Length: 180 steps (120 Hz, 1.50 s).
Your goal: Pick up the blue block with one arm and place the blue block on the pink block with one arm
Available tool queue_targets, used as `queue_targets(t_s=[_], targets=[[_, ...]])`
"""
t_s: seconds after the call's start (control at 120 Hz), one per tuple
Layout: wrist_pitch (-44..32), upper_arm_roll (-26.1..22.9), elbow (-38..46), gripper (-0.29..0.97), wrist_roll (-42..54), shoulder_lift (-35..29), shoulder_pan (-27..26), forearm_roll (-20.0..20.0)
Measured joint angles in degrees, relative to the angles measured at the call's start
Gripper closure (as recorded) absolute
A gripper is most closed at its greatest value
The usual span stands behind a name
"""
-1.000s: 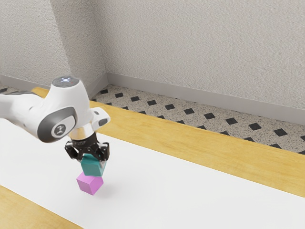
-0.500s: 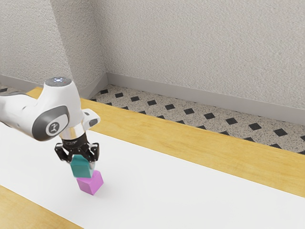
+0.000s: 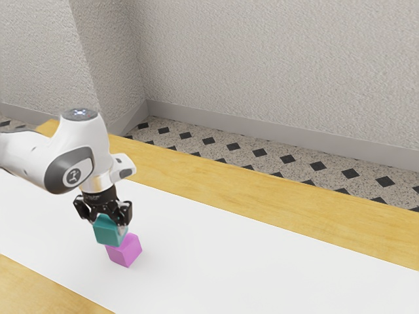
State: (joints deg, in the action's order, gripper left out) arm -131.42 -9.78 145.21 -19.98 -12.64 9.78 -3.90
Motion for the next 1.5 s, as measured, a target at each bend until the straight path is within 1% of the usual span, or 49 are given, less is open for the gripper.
queue_targets(t_s=[0.267,1.133,1.35,1.433,1.5], targets=[[-1.2,-0.1,-0.3,0.38,2.8,1.0,-0.1,-0.9],[-2.7,-0.4,0.4,0.38,9.3,0.2,-0.7,-0.4],[-2.6,-0.4,0.4,0.17,10.7,0.0,-1.4,0.4],[-2.6,-0.4,0.4,0.12,11.2,-0.5,-1.4,0.5],[-2.6,-0.4,0.2,0.09,11.6,-2.4,-1.3,0.4]])
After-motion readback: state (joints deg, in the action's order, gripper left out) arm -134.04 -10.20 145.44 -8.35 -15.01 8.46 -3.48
